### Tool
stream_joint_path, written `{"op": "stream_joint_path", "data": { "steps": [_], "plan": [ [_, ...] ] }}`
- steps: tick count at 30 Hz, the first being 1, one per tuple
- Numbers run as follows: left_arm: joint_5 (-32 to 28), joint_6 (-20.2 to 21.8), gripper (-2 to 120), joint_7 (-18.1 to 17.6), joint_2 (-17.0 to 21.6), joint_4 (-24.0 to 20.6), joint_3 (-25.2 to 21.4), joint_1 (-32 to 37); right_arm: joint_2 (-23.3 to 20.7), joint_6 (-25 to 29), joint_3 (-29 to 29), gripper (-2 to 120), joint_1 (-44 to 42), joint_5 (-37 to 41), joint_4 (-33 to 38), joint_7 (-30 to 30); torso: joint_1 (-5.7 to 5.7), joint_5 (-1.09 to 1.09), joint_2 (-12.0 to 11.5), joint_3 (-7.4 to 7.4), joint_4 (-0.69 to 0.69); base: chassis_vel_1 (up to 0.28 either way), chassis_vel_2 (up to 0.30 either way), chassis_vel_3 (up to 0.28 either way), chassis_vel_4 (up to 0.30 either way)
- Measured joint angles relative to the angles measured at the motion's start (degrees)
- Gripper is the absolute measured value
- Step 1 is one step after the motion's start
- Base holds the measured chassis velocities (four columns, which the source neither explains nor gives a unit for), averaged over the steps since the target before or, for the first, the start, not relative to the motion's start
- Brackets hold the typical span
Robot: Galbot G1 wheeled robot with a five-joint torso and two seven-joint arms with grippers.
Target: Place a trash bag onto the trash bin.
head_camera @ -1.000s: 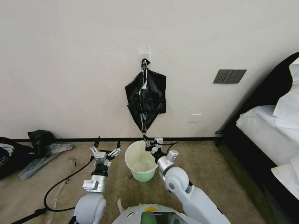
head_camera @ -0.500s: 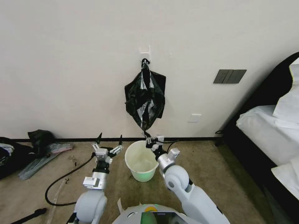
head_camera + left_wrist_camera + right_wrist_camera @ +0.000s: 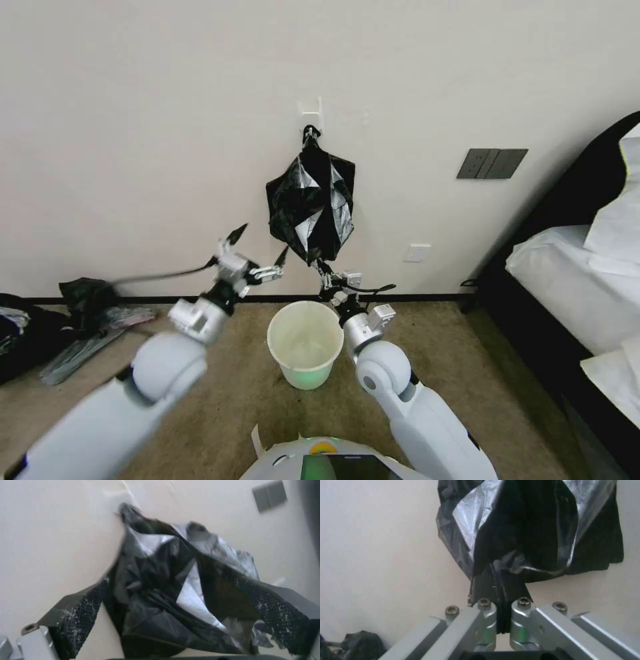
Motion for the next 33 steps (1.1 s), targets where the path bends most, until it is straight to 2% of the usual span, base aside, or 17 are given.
{"op": "stream_joint_path", "data": {
  "steps": [1, 4, 5, 7, 9, 11, 12, 13, 14, 18, 20, 22, 27, 31, 33],
  "plan": [
    [0.0, 0.0, 100, 0.0, 0.0, 0.0, 0.0, 0.0, 0.0, 0.0, 0.0, 0, 0.0, 0.0, 0.0, 0.0, 0.00, 0.00, 0.0, 0.00, 0.00, 0.000, 0.000, 0.000, 0.000],
    [-6.7, 4.0, 100, -1.9, 3.8, 3.5, 12.6, -16.8, 0.7, 0.4, 0.3, 0, -0.1, -0.7, -0.4, -0.2, 0.00, 0.01, 0.0, 0.00, -0.04, 0.000, 0.000, 0.000, 0.000],
    [-6.7, 4.0, 100, -1.9, 3.8, 3.5, 12.6, -16.8, 0.7, 0.4, 0.3, 0, -0.1, -0.7, -0.4, -0.2, 0.00, 0.01, 0.0, 0.00, -0.04, 0.000, 0.000, 0.000, 0.000],
    [-9.4, 6.0, 100, -2.6, 4.4, 5.3, 18.6, -24.3, 1.1, 0.5, 0.6, 0, -0.2, -0.8, -0.5, -0.3, 0.00, 0.00, 0.0, 0.00, -0.04, 0.000, 0.000, 0.000, 0.000],
    [-11.1, 8.0, 100, -3.5, 4.8, 7.6, 26.7, -34.0, 1.5, 0.7, 0.8, 0, -0.2, -1.2, -0.7, -0.3, 0.00, 0.01, 0.0, 0.00, -0.01, 0.000, 0.000, 0.000, 0.000],
    [-11.4, 8.5, 100, -3.6, 4.8, 8.0, 28.4, -35.9, 1.6, 0.7, 0.8, 0, -0.2, -1.4, -0.8, -0.3, 0.01, 0.01, 0.0, 0.00, -0.01, 0.000, 0.000, 0.000, 0.000],
    [-12.3, 10.0, 100, -3.9, 4.5, 9.1, 32.4, -40.3, 1.7, 0.8, 0.8, 0, -0.2, -1.7, -0.9, -0.3, 0.00, 0.01, 0.0, 0.00, -0.01, 0.000, 0.000, 0.000, 0.000],
    [-12.9, 11.0, 100, -4.1, 4.1, 9.7, 34.5, -42.5, 1.8, 0.9, 0.9, 0, -0.2, -1.9, -0.9, -0.4, 0.00, 0.01, 0.0, 0.00, -0.02, 0.000, 0.000, 0.000, 0.000],
    [-12.9, 11.0, 100, -4.1, 4.1, 9.7, 34.5, -42.5, 1.8, 0.9, 0.9, 0, -0.2, -1.9, -0.9, -0.4, 0.00, 0.01, 0.0, 0.00, -0.02, 0.000, 0.000, 0.000, 0.000],
    [-13.7, 13.7, 100, -5.0, 1.7, 12.5, 40.2, -49.1, 2.0, 1.2, 1.0, 0, -0.1, -2.1, -1.0, -0.4, 0.00, 0.01, 0.0, 0.00, -0.02, 0.000, 0.000, 0.000, 0.000],
    [-13.7, 14.2, 100, -5.1, 1.4, 12.8, 40.8, -49.8, 2.0, 1.2, 1.0, 0, -0.1, -2.2, -1.0, -0.4, 0.00, 0.01, 0.0, 0.00, -0.02, 0.000, 0.000, 0.000, 0.000],
    [-14.5, 17.7, 100, -6.1, -0.6, 14.3, 43.7, -53.5, 2.0, 1.3, 1.1, 0, -0.2, -2.2, -1.0, -0.4, 0.00, 0.01, 0.0, 0.00, -0.01, 0.000, 0.000, 0.000, 0.000],
    [-15.3, 19.8, 98, -6.7, -2.5, 15.7, 45.6, -55.9, 2.0, 1.4, 1.1, 0, -0.2, -2.2, -1.0, -0.5, 0.00, 0.01, 0.0, 0.00, -0.01, 0.000, 0.000, 0.000, 0.000],
    [-18.1, 23.2, 80, -8.1, -4.5, 16.4, 46.7, -57.6, 2.0, 1.5, 1.2, 0, -0.3, -2.2, -0.8, -0.5, 0.00, 0.02, 0.0, -0.01, -0.02, 0.000, 0.000, 0.000, 0.000],
    [-18.3, 23.8, 76, -8.3, -4.6, 16.4, 46.9, -57.7, 2.0, 1.5, 1.3, 0, -0.3, -2.1, -0.7, -0.5, 0.00, 0.02, 0.0, -0.01, -0.01, 0.000, 0.000, 0.000, 0.000]
  ]
}}
